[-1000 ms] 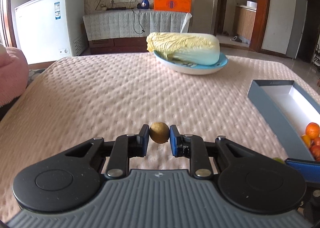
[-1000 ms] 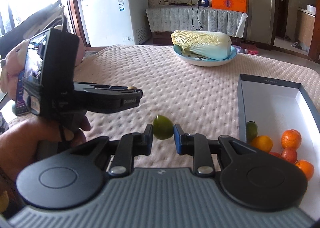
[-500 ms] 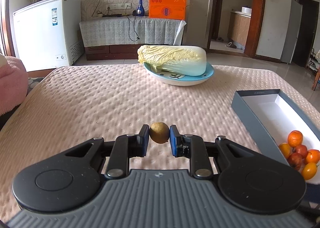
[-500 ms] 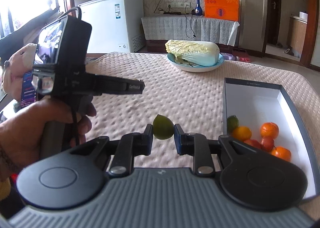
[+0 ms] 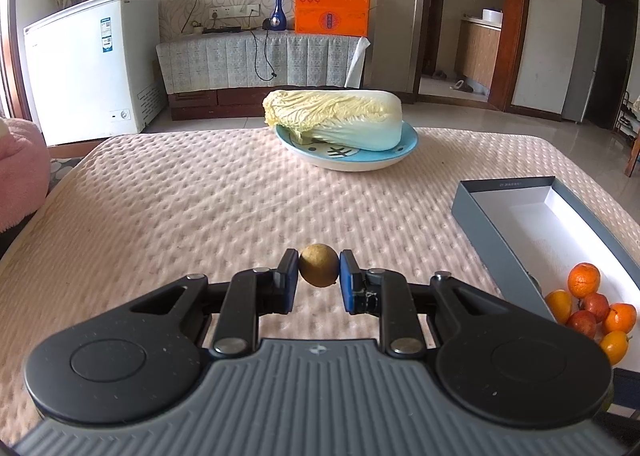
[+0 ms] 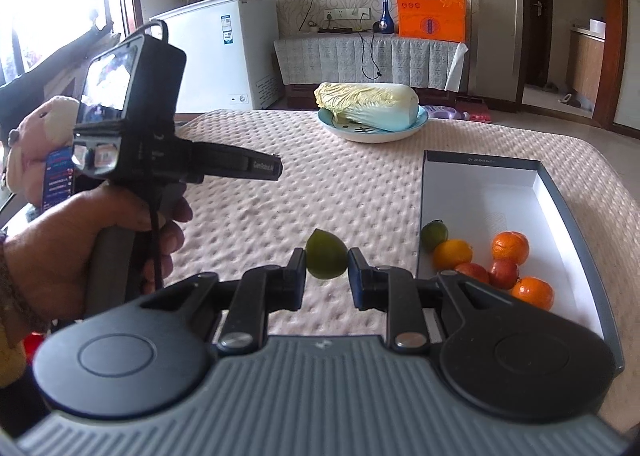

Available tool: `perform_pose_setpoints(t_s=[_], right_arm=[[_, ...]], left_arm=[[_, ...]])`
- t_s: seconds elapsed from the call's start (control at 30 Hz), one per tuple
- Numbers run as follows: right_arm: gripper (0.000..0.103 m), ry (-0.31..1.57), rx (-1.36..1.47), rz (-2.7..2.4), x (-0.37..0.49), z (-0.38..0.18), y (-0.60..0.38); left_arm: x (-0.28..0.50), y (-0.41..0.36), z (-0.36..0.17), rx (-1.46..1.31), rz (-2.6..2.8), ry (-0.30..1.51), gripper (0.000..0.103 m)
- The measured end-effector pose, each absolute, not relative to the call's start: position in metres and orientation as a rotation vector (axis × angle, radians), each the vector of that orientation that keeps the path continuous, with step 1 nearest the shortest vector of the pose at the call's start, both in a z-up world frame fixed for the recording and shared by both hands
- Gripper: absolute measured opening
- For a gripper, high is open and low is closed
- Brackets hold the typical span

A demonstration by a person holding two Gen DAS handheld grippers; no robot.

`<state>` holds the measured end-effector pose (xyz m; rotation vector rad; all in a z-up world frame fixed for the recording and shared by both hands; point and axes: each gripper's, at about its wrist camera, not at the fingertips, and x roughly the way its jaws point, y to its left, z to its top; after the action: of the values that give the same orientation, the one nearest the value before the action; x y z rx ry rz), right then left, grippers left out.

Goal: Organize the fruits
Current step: 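Carry the kiwi and green tomato in both tools over the white box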

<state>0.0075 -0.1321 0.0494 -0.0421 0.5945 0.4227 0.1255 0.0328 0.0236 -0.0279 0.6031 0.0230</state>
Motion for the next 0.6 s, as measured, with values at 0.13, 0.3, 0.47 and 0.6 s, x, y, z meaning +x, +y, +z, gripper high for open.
perform_pose_setpoints(t_s=[0.13,0.3,0.47,0.6], right_arm=[[0.025,0.593,-0.039,0.423,0.006,0.050,-0.139],[0.025,0.578,-0.019,0.404,0.005,0.055,-0.153],[0.025,0.576,0.001,0.364,0.005,0.054,-0.172],[0.025,0.586,0.027,0.315,0.007,0.052,-0.192]], left_arm=[[0.128,0.025,0.025,-0.028,0.013,0.599,0.026],[0.131,0.008,0.029,-0.026,-0.017,0.597,0.026],[0.132,-0.019,0.038,-0.039,-0.085,0.571,0.026],[0.132,-0.051,0.044,-0.036,-0.160,0.551,0.026]])
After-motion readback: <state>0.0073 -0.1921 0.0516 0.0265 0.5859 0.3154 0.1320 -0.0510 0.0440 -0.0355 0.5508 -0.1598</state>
